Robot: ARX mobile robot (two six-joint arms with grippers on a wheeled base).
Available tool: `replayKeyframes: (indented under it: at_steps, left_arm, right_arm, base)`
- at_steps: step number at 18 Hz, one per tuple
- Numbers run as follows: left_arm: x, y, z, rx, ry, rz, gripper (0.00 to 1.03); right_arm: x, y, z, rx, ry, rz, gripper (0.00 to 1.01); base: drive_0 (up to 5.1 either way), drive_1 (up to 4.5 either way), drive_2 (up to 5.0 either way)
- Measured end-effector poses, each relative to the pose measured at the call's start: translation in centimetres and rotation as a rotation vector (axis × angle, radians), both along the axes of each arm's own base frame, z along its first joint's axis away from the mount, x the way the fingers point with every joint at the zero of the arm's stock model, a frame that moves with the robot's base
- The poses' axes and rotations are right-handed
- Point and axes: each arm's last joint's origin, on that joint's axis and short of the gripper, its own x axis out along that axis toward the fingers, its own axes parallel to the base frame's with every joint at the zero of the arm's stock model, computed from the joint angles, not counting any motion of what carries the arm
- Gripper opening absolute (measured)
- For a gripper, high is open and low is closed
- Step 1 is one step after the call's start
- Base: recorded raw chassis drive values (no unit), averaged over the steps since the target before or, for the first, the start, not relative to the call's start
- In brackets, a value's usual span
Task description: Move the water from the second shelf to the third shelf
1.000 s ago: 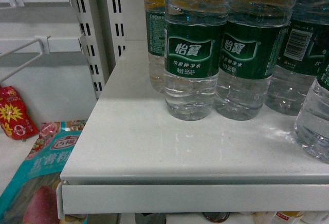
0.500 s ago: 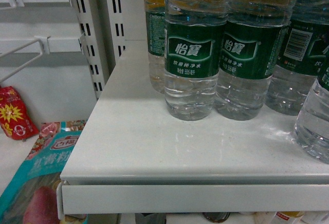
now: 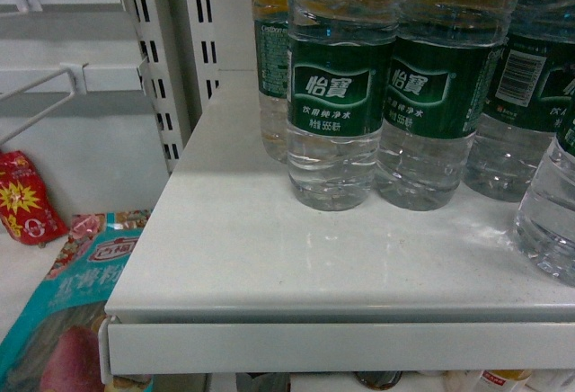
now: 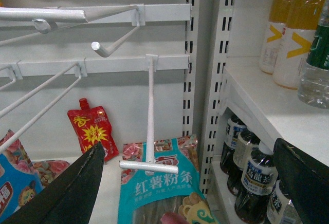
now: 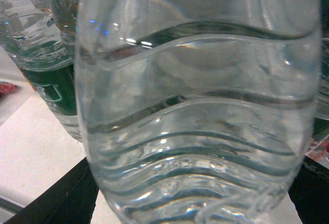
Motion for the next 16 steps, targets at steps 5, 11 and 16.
replayKeyframes:
  at_steps: [5, 11, 16]
  left_arm:
    - [0.0, 0.0, 0.0, 0.000, 0.000, 0.000, 0.98]
    - [0.0, 0.0, 0.0, 0.000, 0.000, 0.000, 0.98]
    - [0.0, 0.0, 0.0, 0.000, 0.000, 0.000, 0.98]
  right_arm:
    - [-0.3, -0.3, 0.1, 0.004, 0.009, 0.002, 0.98]
    - [-1.9, -0.5, 0.5, 0.009, 0.017, 0.020, 0.98]
    - [-4.1, -0.8, 1.0, 0.025, 0.017, 0.045, 0.98]
  base:
    - [0.0, 0.00, 0.0]
    - [0.0, 0.00, 0.0]
    - [0.0, 0.00, 0.0]
